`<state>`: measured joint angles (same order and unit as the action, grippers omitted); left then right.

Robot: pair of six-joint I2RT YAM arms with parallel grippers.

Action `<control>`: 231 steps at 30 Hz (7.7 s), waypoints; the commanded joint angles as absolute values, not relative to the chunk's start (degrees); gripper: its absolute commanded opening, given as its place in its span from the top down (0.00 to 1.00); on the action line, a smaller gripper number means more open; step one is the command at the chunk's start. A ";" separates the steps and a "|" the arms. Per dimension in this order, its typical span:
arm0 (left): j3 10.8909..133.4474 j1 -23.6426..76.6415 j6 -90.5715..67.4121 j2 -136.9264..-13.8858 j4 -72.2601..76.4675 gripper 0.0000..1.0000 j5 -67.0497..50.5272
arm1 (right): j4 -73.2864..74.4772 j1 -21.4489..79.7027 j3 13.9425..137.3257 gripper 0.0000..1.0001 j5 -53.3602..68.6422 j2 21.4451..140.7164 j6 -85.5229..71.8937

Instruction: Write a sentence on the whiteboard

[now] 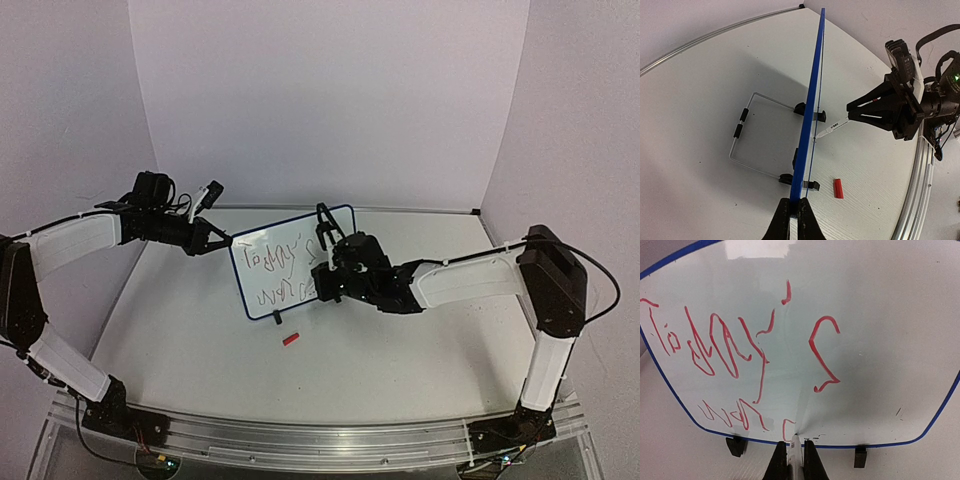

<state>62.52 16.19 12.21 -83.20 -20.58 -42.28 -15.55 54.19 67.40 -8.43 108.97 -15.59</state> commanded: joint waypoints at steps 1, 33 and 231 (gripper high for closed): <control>64.07 16.44 12.75 -82.00 -21.19 1.00 -42.45 | -17.66 54.13 70.61 1.00 -11.47 105.23 -13.86; 64.09 16.44 12.75 -82.16 -21.26 1.00 -42.54 | -16.39 54.16 67.46 1.00 -10.28 109.20 -15.66; 64.12 16.56 12.97 -81.74 -21.43 1.00 -42.39 | -16.79 55.77 67.03 1.00 -21.19 108.05 -12.19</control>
<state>62.52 16.21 12.23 -83.20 -20.64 -42.28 -15.38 55.70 66.02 -18.92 108.01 -11.62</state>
